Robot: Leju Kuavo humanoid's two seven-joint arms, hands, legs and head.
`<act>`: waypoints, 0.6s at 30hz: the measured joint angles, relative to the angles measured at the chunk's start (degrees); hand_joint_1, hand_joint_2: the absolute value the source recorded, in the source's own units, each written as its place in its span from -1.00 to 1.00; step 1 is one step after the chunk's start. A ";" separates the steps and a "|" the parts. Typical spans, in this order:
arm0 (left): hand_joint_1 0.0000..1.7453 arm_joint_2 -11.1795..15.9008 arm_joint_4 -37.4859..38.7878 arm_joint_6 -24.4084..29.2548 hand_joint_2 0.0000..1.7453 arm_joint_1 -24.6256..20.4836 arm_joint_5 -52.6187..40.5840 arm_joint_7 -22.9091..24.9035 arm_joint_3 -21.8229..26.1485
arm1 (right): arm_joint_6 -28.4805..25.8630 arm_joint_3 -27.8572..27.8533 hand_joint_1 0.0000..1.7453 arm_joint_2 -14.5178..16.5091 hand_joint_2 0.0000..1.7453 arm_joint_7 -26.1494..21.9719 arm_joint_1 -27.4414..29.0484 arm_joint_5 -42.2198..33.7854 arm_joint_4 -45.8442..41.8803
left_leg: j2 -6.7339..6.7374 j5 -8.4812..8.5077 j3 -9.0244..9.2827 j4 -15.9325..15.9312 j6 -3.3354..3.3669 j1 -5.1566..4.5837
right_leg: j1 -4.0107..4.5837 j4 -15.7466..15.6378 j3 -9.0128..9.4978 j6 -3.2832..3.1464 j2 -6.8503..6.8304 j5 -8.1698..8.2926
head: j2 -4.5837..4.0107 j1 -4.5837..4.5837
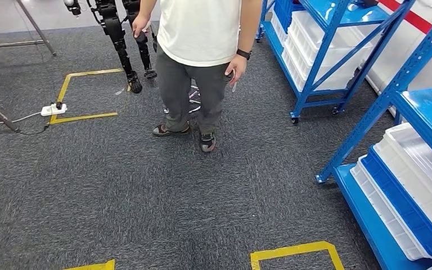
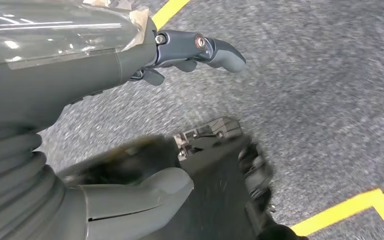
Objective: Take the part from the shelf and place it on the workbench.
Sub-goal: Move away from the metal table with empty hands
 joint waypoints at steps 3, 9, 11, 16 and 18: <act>-1.00 0.05 0.00 -0.01 1.00 -0.08 -0.09 -0.09 0.01 | 0.00 0.22 -1.00 -0.01 -1.00 0.09 -0.03 -0.05 0.00 | 0.26 0.32 0.32 -1.71 0.66 -0.28 | -0.05 -0.12 -1.14 1.30 1.77 0.63 | 0.00 0.03; -1.00 0.04 -0.01 -0.04 1.00 -0.07 -0.46 -0.10 0.01 | -0.01 0.28 -1.00 0.06 -1.00 0.19 -0.07 -0.25 0.00 | 5.68 1.50 0.40 -3.22 2.25 -0.63 | 0.05 15.12 -8.95 1.16 -4.65 -6.10 | 0.00 0.66; -1.00 0.07 -0.01 -0.12 1.00 -0.07 -0.53 -0.04 0.01 | -0.03 0.28 -1.00 0.03 -1.00 0.19 0.14 -0.39 0.00 | 7.34 1.50 0.29 -3.18 2.23 -0.71 | -0.12 15.77 -8.58 1.98 -5.01 -6.04 | 0.00 0.76; -1.00 -0.01 -0.01 -0.38 1.00 -0.29 -0.76 0.16 -0.01 | -0.11 0.28 -1.00 0.02 -1.00 0.22 0.03 -0.67 0.00 | 10.38 1.10 0.59 -2.83 1.19 -1.21 | 0.37 -0.72 1.32 2.37 -9.14 -1.25 | 0.00 0.74; -1.00 -0.02 -0.02 -0.42 1.00 -0.42 -0.90 0.24 -0.02 | -0.15 0.28 -1.00 0.00 -1.00 0.32 0.14 -0.81 0.00 | 11.34 0.89 0.84 -2.80 0.64 -1.27 | 0.47 -0.98 1.07 1.55 -8.20 -1.08 | 0.00 0.69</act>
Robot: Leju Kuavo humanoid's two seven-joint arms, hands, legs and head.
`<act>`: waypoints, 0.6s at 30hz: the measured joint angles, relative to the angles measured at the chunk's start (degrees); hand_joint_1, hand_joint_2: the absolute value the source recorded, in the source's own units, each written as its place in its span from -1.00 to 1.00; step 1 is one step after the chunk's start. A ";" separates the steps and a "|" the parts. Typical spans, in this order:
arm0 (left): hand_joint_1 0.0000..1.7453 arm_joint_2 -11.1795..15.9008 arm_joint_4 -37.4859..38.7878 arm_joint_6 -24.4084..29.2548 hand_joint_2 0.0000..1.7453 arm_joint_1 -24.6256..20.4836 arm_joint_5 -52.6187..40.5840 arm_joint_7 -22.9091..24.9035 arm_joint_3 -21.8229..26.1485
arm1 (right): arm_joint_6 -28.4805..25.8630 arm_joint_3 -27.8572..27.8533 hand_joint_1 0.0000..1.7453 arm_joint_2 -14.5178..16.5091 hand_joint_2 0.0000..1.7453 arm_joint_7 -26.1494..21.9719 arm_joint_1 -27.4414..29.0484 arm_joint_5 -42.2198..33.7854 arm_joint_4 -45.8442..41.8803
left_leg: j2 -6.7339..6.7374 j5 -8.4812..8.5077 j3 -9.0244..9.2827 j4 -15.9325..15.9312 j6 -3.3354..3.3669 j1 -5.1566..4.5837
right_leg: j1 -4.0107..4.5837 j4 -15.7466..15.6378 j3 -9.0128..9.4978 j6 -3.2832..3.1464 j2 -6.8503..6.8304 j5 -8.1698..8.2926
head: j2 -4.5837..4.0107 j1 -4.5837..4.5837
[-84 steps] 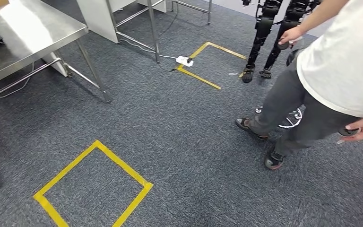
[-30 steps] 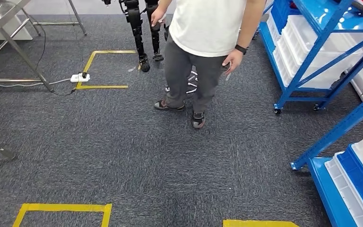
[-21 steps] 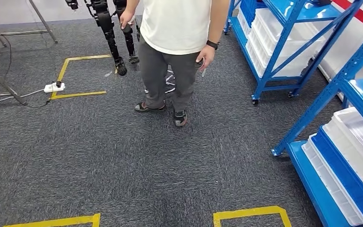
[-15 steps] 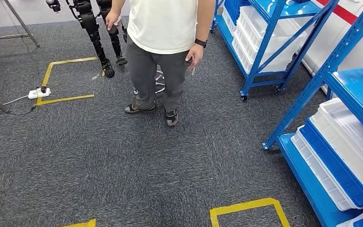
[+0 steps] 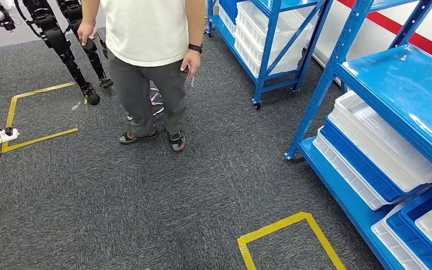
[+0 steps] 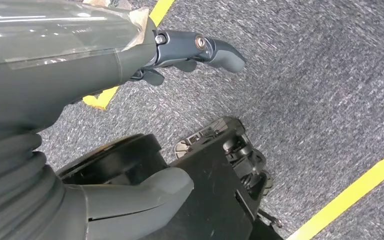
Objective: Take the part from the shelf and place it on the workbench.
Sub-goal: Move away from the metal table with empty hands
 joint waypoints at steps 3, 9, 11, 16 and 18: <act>-1.00 -0.04 0.01 -0.03 1.00 -0.18 -0.13 0.01 -0.03 | -0.03 -0.01 -1.00 0.05 -1.00 0.19 0.08 -0.11 0.00 | -2.46 -2.91 -1.23 3.64 -0.95 0.58 | -0.98 -0.30 0.29 -1.23 1.54 0.49 | 0.00 -0.26; -1.00 0.07 0.01 -0.03 1.00 0.25 -0.15 0.08 0.00 | -0.03 -0.02 -1.00 0.06 -1.00 0.22 0.16 -0.23 0.00 | -6.44 -6.80 -6.53 15.16 -1.72 1.42 | -0.87 -0.20 0.20 -2.00 5.42 0.91 | 0.00 -0.70; -1.00 0.12 0.01 -0.03 1.00 0.24 -0.15 0.08 0.00 | -0.03 -0.02 -1.00 0.11 -1.00 0.21 0.08 -0.23 0.00 | -8.43 -2.45 -2.80 7.16 -1.72 1.85 | -0.77 -0.03 0.28 -1.79 6.88 0.94 | 0.00 -0.75; -1.00 0.08 0.02 -0.02 1.00 0.15 -0.13 0.07 0.00 | -0.03 -0.02 -1.00 0.07 -1.00 0.17 0.12 -0.15 0.00 | -9.43 -0.19 -0.46 0.81 -0.74 1.52 | -0.44 0.34 -1.64 0.23 9.45 1.44 | 0.00 -0.65; -1.00 0.01 0.02 0.01 1.00 0.11 -0.13 0.02 0.00 | -0.03 -0.02 -1.00 0.05 -1.00 0.18 0.23 -0.15 0.00 | -8.01 0.44 -0.50 0.11 0.32 1.40 | -0.31 2.89 -3.33 0.40 7.48 0.00 | 0.00 -0.44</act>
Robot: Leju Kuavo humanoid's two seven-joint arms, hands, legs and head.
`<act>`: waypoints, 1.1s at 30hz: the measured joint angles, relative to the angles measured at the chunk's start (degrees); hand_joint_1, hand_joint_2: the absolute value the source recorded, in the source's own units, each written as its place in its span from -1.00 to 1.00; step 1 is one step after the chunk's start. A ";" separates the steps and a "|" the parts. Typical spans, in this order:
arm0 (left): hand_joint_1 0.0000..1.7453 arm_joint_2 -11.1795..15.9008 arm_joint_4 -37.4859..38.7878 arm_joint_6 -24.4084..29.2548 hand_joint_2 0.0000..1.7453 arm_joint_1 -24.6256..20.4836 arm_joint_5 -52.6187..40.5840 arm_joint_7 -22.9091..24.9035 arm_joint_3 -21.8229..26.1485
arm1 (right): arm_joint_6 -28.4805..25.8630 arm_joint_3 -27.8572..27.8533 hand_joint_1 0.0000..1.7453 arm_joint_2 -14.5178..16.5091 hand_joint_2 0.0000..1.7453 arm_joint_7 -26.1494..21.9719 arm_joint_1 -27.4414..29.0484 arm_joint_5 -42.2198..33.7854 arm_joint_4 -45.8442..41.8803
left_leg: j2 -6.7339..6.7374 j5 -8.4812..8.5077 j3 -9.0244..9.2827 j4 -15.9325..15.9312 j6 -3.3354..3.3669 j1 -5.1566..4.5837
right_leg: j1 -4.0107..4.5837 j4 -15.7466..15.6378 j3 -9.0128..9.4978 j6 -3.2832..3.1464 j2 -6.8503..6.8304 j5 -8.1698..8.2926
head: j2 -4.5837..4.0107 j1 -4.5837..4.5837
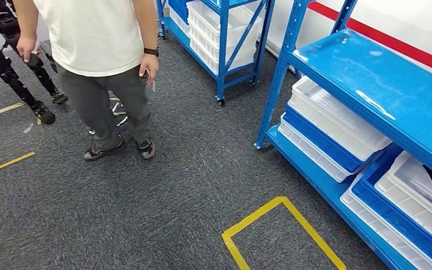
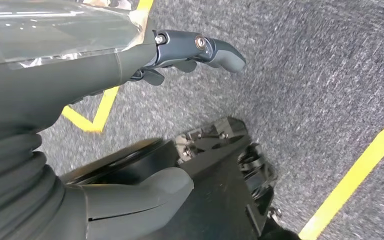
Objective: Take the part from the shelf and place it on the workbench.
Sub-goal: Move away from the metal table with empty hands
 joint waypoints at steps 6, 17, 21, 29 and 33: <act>-1.00 0.05 0.01 0.04 1.00 0.22 0.00 -0.05 0.02 | 0.00 0.01 -1.00 0.00 -1.00 -0.01 0.00 0.00 0.00 | 4.78 0.24 -0.33 -0.24 0.58 -0.39 | -0.19 12.78 -5.15 0.37 -4.34 -5.32 | 0.00 0.56; -1.00 0.00 -0.01 0.07 1.00 -0.17 -0.16 -0.18 0.00 | 0.00 0.02 -1.00 -0.03 -1.00 0.02 -0.08 0.01 0.00 | 3.27 -6.31 -2.96 8.64 -2.03 -0.25 | -0.58 -3.18 3.81 -2.10 -4.89 0.49 | 0.00 0.03; -1.00 0.13 0.00 0.07 1.00 0.20 -0.17 -0.14 0.00 | 0.00 0.02 -1.00 -0.04 -1.00 0.02 -0.08 -0.01 0.00 | 1.67 -7.67 -6.71 15.95 -2.20 0.01 | -0.39 -3.09 3.83 -2.42 -2.03 0.65 | 0.00 -0.06; -1.00 0.14 0.01 0.09 1.00 0.06 -0.29 -0.12 -0.02 | -0.03 0.02 -1.00 -0.03 -1.00 0.02 0.02 -0.05 0.00 | -1.34 -0.21 -0.27 0.47 -0.90 0.16 | -0.01 -2.48 1.84 -0.19 2.42 1.10 | 0.00 -0.15; -1.00 0.03 0.01 0.04 1.00 0.10 -0.43 -0.13 -0.02 | -0.07 0.02 -1.00 0.01 -1.00 0.04 -0.14 -0.12 0.01 | 2.12 0.46 -0.26 -0.43 0.50 -0.01 | 0.05 9.25 -4.18 -0.66 -3.31 -4.40 | 0.00 0.43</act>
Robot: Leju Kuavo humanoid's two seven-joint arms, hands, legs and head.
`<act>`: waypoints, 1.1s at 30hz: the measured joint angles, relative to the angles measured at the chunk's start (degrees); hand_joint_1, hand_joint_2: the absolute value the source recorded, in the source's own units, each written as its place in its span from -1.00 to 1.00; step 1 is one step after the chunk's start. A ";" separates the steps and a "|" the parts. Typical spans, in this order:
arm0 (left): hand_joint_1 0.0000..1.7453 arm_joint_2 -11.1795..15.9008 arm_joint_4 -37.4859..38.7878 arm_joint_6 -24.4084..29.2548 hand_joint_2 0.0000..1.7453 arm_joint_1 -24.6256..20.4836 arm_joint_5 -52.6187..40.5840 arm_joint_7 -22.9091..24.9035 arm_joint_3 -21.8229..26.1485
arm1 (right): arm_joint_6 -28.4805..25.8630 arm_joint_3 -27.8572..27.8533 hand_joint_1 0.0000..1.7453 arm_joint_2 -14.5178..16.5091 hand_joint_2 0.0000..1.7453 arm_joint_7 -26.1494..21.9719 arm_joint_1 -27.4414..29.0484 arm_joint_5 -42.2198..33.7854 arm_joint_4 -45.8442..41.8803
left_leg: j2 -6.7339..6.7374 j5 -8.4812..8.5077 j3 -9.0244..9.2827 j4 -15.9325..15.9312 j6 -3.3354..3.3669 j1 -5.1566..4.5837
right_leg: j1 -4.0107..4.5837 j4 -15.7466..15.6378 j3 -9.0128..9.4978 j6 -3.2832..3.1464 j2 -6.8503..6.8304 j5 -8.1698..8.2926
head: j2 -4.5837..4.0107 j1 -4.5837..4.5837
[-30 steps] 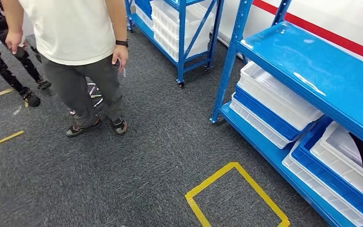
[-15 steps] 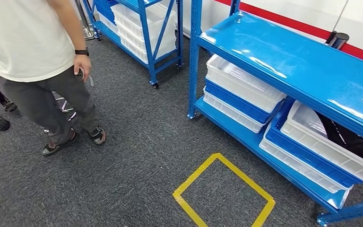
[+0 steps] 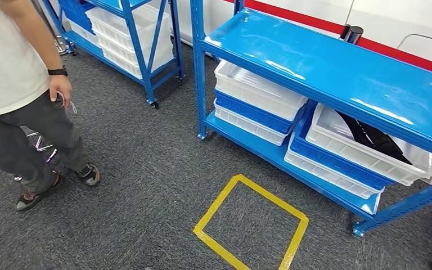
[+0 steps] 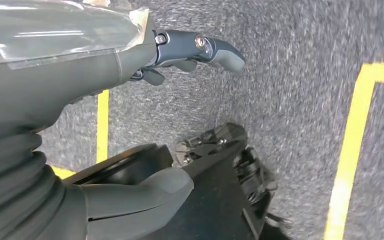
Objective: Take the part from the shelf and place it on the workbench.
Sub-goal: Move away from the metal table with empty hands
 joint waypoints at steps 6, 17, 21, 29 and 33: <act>-1.00 -0.13 0.00 -0.19 1.00 0.07 -0.16 0.03 -0.02 | 0.00 -0.02 -1.00 -0.08 -1.00 0.02 0.24 -0.33 -0.01 | 4.31 -0.22 0.16 0.09 -0.43 -0.25 | -0.21 -7.47 5.31 1.84 -3.66 2.83 | 0.00 0.31; -1.00 -0.26 0.00 -0.32 1.00 0.29 -0.25 0.10 -0.03 | -0.51 -0.04 -1.00 -0.25 -1.00 -0.37 -0.02 -1.23 -0.02 | -0.38 -10.57 -6.54 17.56 -3.29 0.27 | -0.83 -12.82 7.84 -1.81 -0.30 5.54 | 0.00 -0.62; -1.00 -0.19 0.00 -0.25 1.00 0.40 -0.17 0.11 0.02 | -0.52 -0.04 -1.00 -0.28 -1.00 -0.40 0.09 -1.17 -0.01 | -2.78 -3.96 -2.72 8.60 -3.40 1.03 | -0.86 -12.46 7.99 -1.58 2.92 5.51 | 0.00 -0.77; -1.00 -0.36 0.00 0.00 1.00 0.18 -0.16 0.07 0.03 | -0.49 -0.05 -1.00 -0.43 -1.00 -0.87 0.10 -1.46 -0.01 | -2.26 -0.51 0.08 0.57 -0.62 0.68 | -0.14 -6.36 3.20 0.68 2.16 2.76 | 0.00 -0.45; -1.00 -0.35 0.00 0.02 1.00 0.30 -0.16 0.07 0.04 | -0.33 -0.04 -1.00 -0.49 -1.00 -0.85 -0.06 -1.56 -0.01 | 1.15 -0.60 0.02 0.57 -0.35 0.38 | -0.29 6.01 -2.73 1.05 -0.77 -2.13 | 0.00 -0.05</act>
